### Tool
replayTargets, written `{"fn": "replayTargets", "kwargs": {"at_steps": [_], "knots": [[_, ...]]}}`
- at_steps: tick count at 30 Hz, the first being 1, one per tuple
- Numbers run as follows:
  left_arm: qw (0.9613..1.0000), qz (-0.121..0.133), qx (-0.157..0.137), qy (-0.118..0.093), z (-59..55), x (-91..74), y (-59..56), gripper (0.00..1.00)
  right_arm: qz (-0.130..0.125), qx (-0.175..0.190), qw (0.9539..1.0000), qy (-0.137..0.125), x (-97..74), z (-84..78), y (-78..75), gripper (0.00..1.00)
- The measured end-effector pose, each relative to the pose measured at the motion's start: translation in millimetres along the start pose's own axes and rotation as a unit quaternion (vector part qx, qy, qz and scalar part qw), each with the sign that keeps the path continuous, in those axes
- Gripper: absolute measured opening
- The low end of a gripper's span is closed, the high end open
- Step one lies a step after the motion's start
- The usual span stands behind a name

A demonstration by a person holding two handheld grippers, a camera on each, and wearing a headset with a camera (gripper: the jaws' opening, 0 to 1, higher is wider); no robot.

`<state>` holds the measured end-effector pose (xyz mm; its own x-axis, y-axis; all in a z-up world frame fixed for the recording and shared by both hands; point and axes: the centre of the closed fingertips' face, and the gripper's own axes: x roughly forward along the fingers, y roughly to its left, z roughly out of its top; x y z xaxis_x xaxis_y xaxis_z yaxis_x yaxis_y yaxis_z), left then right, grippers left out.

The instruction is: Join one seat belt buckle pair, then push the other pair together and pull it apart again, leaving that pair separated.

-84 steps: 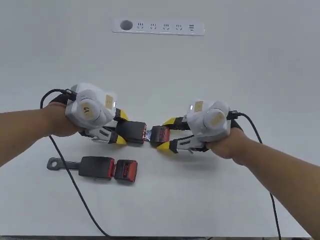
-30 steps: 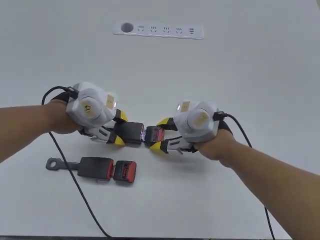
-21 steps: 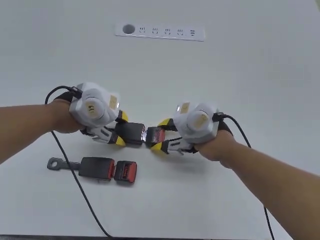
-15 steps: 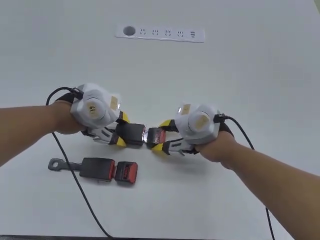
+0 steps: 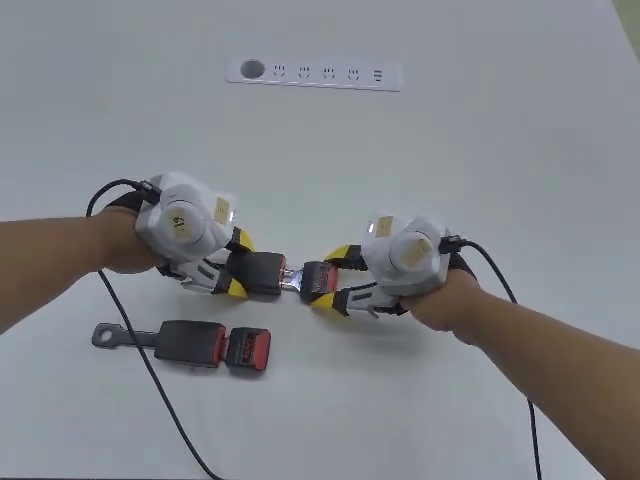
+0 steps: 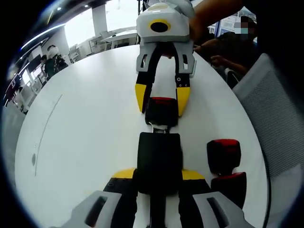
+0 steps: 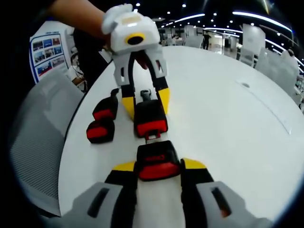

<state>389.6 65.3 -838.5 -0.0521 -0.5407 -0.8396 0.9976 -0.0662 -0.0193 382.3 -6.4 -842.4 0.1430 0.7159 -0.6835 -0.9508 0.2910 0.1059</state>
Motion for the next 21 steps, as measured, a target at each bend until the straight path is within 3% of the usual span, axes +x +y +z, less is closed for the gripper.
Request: {"fn": "replayTargets", "kwargs": {"at_steps": [9, 21], "knots": [[1.0, -0.001, 0.0, -0.001, 0.5, 0.0, -0.1, 0.34, -0.002, -0.014, 0.9999, 0.008, -10.9, -9.5, -0.7, 0.35], [1.0, 0.0, -0.002, -0.001, 0.0, 0.0, -0.1, 0.34, -0.008, -0.003, 0.9999, 0.006, -32.3, -27.9, -6.4, 0.35]]}}
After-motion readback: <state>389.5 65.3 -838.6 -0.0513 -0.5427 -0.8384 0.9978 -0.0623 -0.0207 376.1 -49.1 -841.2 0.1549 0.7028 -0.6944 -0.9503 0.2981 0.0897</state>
